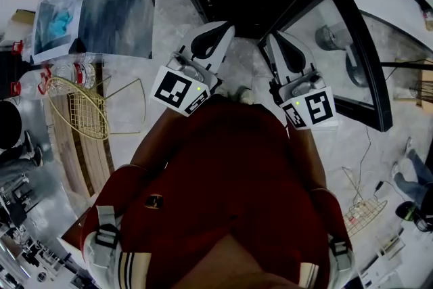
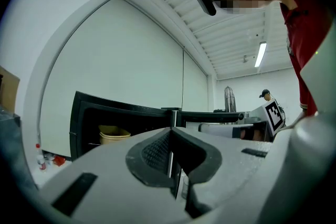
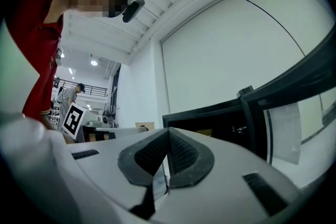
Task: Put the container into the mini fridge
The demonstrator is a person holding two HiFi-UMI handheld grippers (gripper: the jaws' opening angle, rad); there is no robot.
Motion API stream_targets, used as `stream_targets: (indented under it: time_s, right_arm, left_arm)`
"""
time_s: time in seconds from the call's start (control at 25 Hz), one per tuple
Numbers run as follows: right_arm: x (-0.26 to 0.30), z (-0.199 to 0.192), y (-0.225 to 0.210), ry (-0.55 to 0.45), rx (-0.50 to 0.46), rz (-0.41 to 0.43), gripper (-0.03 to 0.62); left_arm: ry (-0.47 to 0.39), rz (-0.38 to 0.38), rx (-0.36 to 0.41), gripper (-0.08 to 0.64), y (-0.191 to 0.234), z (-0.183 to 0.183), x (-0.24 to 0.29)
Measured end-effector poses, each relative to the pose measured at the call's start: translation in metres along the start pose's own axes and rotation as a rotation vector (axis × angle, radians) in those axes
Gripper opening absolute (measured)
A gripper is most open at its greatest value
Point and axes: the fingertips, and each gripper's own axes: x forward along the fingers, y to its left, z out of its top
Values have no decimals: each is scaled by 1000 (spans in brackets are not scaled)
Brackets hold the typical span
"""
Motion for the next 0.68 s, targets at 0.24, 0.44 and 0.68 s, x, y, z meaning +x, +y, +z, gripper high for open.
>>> stream_targets:
  time_s: [0.24, 0.44, 0.68]
  right_arm:
    - [-2, -1, -2, -1, -2, -7, -3]
    - [-3, -1, -5, 0, -4, -17, -3]
    - [-2, -1, -6, -2, -9, -30, -3]
  left_arm:
    - [-2, 3, -18, 8, 3, -1, 2]
    - [-9, 8, -28, 8, 6, 0, 5]
    - [-17, 11, -35, 8, 11, 0, 6]
